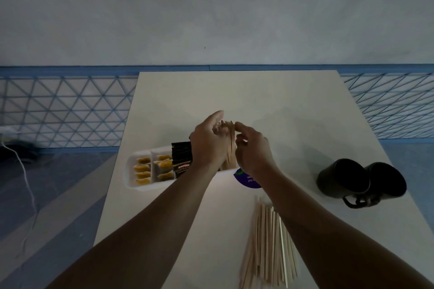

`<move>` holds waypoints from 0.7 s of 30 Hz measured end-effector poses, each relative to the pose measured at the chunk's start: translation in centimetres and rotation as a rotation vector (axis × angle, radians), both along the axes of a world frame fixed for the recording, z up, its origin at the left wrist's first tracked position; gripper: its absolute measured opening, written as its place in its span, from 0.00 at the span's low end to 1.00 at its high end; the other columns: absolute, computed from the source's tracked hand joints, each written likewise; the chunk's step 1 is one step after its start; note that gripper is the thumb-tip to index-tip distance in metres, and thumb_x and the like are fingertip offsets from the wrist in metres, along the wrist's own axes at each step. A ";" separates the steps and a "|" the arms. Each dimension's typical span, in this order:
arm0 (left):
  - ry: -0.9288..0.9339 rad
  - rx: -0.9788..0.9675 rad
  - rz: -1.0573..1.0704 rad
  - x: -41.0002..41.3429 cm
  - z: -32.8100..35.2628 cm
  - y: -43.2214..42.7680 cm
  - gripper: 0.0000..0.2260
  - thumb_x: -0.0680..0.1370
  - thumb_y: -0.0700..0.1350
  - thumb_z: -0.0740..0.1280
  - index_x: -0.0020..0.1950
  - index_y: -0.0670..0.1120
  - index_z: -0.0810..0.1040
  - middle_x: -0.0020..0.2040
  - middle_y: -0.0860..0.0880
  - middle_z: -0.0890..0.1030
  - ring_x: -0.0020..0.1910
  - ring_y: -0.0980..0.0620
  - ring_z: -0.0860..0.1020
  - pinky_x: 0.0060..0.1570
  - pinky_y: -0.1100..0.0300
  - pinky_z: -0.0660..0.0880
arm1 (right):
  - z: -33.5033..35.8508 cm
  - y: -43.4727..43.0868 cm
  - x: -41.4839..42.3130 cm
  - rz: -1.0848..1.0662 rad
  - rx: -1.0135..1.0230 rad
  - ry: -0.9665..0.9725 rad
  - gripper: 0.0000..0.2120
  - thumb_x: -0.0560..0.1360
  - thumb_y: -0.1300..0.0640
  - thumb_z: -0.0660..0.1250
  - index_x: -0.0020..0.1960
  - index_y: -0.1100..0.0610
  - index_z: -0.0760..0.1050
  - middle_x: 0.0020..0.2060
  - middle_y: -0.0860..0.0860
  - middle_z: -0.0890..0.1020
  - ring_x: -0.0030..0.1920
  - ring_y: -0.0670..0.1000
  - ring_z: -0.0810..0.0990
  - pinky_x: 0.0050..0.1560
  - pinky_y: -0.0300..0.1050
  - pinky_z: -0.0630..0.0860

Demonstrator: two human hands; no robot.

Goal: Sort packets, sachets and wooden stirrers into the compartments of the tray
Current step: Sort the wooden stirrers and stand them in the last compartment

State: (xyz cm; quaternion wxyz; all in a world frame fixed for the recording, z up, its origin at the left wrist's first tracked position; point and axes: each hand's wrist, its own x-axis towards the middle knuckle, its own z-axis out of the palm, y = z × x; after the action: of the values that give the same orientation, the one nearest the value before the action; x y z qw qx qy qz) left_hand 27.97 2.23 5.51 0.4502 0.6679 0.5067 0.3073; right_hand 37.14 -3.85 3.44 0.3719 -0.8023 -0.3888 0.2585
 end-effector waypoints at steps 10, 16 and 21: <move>-0.017 0.113 -0.005 -1.7 0.5 -0.8 0.07 0.76 0.43 0.71 0.54 0.46 0.83 0.46 0.53 0.85 0.45 0.58 0.82 0.51 0.57 0.80 | 0.4 -2.5 0.9 -0.134 -0.029 0.038 0.22 0.78 0.66 0.60 0.69 0.53 0.75 0.62 0.48 0.81 0.60 0.50 0.79 0.58 0.44 0.75; 0.052 -0.018 -0.127 -2.7 -0.9 -3.9 0.07 0.77 0.47 0.71 0.51 0.46 0.82 0.46 0.52 0.83 0.45 0.55 0.82 0.42 0.63 0.80 | -0.3 -6.6 1.1 -0.216 -0.021 0.030 0.15 0.78 0.63 0.65 0.63 0.54 0.79 0.54 0.50 0.83 0.53 0.52 0.82 0.45 0.42 0.82; 0.175 -0.187 -0.284 -3.4 -3.0 -7.3 0.10 0.75 0.48 0.73 0.54 0.46 0.80 0.53 0.48 0.83 0.51 0.51 0.82 0.48 0.56 0.82 | -1.1 -10.6 0.7 -0.251 -0.060 0.007 0.14 0.78 0.60 0.67 0.63 0.56 0.79 0.55 0.53 0.83 0.52 0.52 0.82 0.50 0.49 0.83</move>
State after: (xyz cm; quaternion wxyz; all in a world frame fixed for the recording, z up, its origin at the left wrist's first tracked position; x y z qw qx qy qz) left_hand 24.61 -5.04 2.51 0.5032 0.7121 0.4711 0.1330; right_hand 37.79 -14.40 2.35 0.3787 -0.8544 -0.2763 0.2243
